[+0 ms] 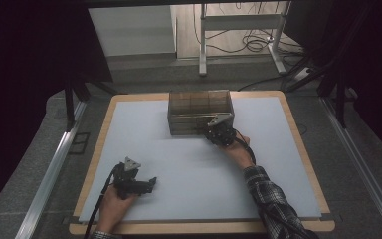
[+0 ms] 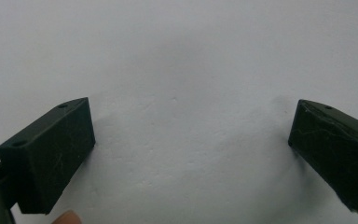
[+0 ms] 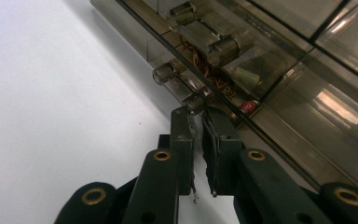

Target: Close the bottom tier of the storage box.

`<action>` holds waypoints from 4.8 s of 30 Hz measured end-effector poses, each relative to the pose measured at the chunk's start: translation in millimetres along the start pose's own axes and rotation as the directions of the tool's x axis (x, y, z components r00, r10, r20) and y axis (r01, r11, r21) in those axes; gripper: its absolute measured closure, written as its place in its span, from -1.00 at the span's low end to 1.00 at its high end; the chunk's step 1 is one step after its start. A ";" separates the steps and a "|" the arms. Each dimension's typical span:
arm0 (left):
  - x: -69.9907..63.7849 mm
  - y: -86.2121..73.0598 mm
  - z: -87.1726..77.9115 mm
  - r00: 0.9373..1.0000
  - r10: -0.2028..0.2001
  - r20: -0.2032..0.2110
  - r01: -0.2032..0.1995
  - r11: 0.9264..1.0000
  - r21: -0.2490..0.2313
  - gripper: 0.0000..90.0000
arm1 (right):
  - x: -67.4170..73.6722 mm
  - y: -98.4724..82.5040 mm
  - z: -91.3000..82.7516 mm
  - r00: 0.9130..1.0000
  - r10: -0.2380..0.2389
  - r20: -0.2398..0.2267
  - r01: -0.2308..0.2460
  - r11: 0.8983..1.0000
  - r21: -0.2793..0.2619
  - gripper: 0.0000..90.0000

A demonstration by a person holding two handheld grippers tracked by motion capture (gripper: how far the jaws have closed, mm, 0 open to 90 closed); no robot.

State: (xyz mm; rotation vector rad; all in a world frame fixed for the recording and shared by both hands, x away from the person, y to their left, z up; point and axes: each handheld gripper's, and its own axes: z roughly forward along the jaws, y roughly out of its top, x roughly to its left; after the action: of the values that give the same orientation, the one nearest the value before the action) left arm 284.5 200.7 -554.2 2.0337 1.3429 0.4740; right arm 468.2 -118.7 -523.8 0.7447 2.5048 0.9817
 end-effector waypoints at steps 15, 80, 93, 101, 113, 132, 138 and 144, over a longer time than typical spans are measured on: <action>-0.2 0.0 0.0 1.000 -0.003 0.001 0.003 1.000 0.000 -0.99 | -3.1 2.4 3.9 1.000 0.004 0.014 -0.004 1.000 -0.002 0.78; 0.0 -0.1 -0.1 1.000 0.000 0.000 0.000 1.000 -0.001 -0.99 | 12.4 0.8 -10.6 0.998 -0.060 -0.018 0.060 0.998 0.003 0.23; 0.0 -0.1 -0.1 1.000 0.001 0.000 -0.001 1.000 -0.001 -0.99 | 16.5 -0.8 -14.6 0.998 -0.053 -0.029 0.053 0.999 0.006 -0.01; -0.1 -0.1 -0.1 1.000 0.001 0.000 -0.001 1.000 -0.001 -0.99 | 20.1 -2.0 -17.9 0.998 -0.049 -0.041 0.050 0.999 0.007 -0.12; -0.1 -0.1 -0.1 1.000 0.001 0.000 -0.001 1.000 -0.001 -0.99 | 23.3 -4.0 -24.3 0.997 -0.054 -0.059 0.054 0.999 0.007 -0.26; -0.1 -0.1 -0.1 1.000 0.001 0.000 -0.001 1.000 -0.001 -0.99 | 31.8 -5.4 -32.1 0.995 -0.057 -0.076 0.058 0.998 0.012 -0.43; -0.1 -0.1 -0.1 1.000 0.001 0.000 -0.001 1.000 -0.001 -0.99 | 36.0 -5.7 -35.3 0.995 -0.067 -0.080 0.067 0.998 0.009 -0.50; -0.1 -0.1 -0.1 1.000 0.001 0.000 -0.001 1.000 -0.001 -0.99 | 38.7 -6.8 -37.4 0.993 -0.075 -0.086 0.077 0.997 0.010 -0.57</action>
State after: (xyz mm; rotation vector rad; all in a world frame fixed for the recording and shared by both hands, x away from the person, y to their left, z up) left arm 284.3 200.7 -554.2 2.0338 1.3414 0.4752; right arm 416.5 -119.8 -507.3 0.6185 2.5949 0.9912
